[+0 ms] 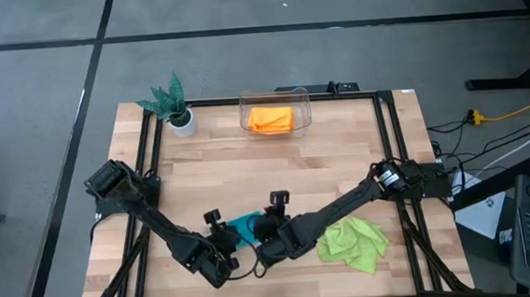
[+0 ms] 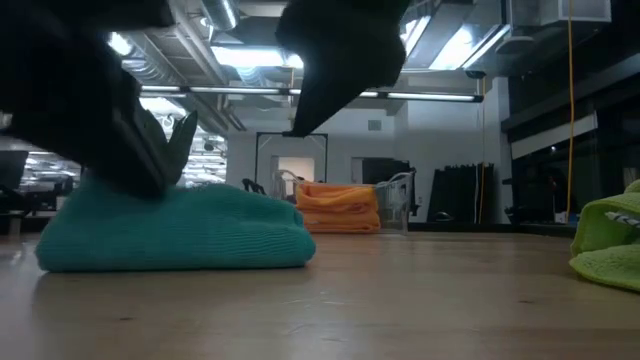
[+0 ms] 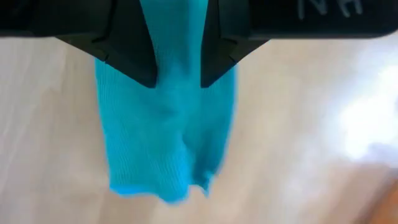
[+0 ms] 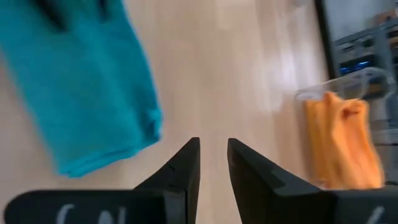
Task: Fold microfiber towels
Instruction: Fold the blue microfiber towel, then put the blue microfiber towel into the transparent bin
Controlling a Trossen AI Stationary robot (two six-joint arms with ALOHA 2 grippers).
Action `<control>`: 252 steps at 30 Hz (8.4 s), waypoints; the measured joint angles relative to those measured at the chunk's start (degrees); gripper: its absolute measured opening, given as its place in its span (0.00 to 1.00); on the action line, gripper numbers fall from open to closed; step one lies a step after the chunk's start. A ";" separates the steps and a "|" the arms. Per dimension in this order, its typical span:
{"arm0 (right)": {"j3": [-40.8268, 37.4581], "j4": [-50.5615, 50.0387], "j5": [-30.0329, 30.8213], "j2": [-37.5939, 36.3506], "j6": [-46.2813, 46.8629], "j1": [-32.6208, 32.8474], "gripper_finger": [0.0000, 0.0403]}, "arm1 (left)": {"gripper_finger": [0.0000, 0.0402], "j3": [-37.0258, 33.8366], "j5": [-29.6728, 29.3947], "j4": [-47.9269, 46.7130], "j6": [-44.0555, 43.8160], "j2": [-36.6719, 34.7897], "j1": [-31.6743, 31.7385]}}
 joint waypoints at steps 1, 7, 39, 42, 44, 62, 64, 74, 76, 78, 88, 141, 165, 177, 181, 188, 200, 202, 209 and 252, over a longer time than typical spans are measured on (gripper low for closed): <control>0.02 0.14 -0.91 -0.02 0.77 0.30 0.21 | 0.29 1.20 -0.27 -2.83 -0.15 -0.60 -0.01; 0.02 0.68 -8.25 -0.02 2.82 2.21 0.21 | 0.29 6.49 -1.84 -17.15 -2.08 -4.38 -0.81; -0.09 -4.19 -0.51 -1.88 -3.59 -2.96 0.51 | 0.29 6.58 11.92 -23.46 -28.99 -6.43 -6.28; -0.07 -18.32 2.58 -4.68 5.85 -4.16 0.51 | 0.29 6.60 8.24 -10.20 -23.56 -6.31 -6.47; -0.07 -26.41 3.94 -6.25 13.00 -4.82 0.51 | 0.29 6.68 5.62 -2.11 -18.14 -5.43 -5.45; -2.63 -31.40 0.49 -14.78 8.83 -4.40 0.51 | 0.17 6.66 0.14 2.40 -18.64 10.33 3.73; -2.63 -31.38 -2.07 -14.78 8.63 -4.14 0.51 | 0.16 6.84 2.98 0.25 -15.64 10.21 4.25; -2.63 -31.41 -10.04 -14.75 8.50 -3.59 0.51 | 0.07 7.04 18.02 1.17 16.49 9.30 6.05; -2.63 -31.38 -10.85 -14.75 8.49 -3.59 0.51 | 0.03 7.02 20.46 1.09 19.58 8.50 5.94; -2.63 -31.19 -11.03 -14.75 8.48 -3.59 0.51 | 0.01 6.85 22.46 -0.22 20.46 7.34 5.59; -2.63 -29.00 -11.03 -14.73 8.50 -3.59 0.51 | 0.01 6.41 37.20 -6.25 21.25 -3.32 4.04; -2.63 -26.83 -11.05 -14.69 8.50 -3.57 0.51 | 0.32 5.54 31.09 -10.94 15.14 -3.34 6.59; -2.63 -26.71 -11.01 -14.69 8.50 -3.57 0.51 | 0.00 3.41 35.60 -9.07 16.93 -4.03 7.80; -2.63 -26.37 -10.99 -14.69 8.50 -3.57 0.51 | 0.00 6.76 33.12 -10.95 19.99 -4.90 9.11; -2.63 -26.33 -10.99 -14.69 8.48 -3.57 0.51 | 0.00 6.76 32.86 -10.94 21.15 -4.90 9.75; -2.63 -26.28 -10.99 -14.69 8.48 -3.57 0.51 | 0.00 9.97 27.60 -10.37 27.20 -4.87 10.31; -2.63 -26.23 -11.01 -14.69 8.56 -3.57 0.51 | 0.00 9.88 27.28 -0.08 40.83 0.42 17.26; -2.63 -26.28 -11.03 -14.69 8.51 -3.54 0.51 | 0.00 9.88 27.55 0.81 41.85 1.46 18.12; -2.63 -26.26 -11.03 -14.69 8.48 -3.09 0.51 | 0.00 9.90 28.31 5.87 43.85 7.70 19.71; -2.93 -31.07 -3.56 -15.10 11.31 -5.07 0.51 | 0.34 9.86 14.92 -9.94 34.34 -13.64 18.04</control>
